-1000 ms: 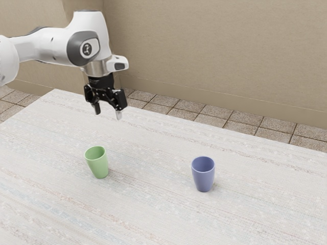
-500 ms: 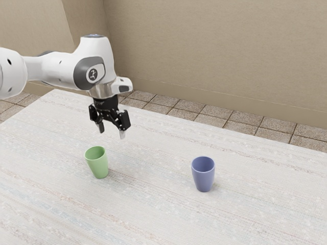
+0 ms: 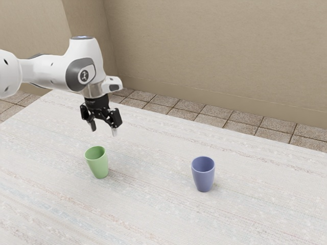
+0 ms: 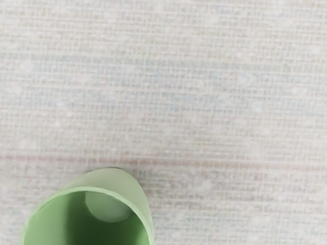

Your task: Place the left cup onto the right cup

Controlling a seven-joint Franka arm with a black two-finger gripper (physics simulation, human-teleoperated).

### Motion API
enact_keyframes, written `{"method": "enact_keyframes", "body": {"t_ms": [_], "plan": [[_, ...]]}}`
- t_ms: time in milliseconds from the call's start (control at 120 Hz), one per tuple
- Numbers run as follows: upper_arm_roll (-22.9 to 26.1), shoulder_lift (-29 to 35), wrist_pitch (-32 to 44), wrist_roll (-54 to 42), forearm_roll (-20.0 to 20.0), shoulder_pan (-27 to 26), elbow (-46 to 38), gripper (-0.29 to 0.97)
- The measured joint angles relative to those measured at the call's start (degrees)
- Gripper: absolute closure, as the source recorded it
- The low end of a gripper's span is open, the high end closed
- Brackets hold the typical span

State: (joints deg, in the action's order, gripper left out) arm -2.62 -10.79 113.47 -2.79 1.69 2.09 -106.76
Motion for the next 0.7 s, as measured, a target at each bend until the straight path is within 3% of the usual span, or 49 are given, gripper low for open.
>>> {"method": "enact_keyframes", "body": {"t_ms": [700], "plan": [[-0.02,-3.51,0.3,-0.25,0.19,2.97,1.62,0.0]]}}
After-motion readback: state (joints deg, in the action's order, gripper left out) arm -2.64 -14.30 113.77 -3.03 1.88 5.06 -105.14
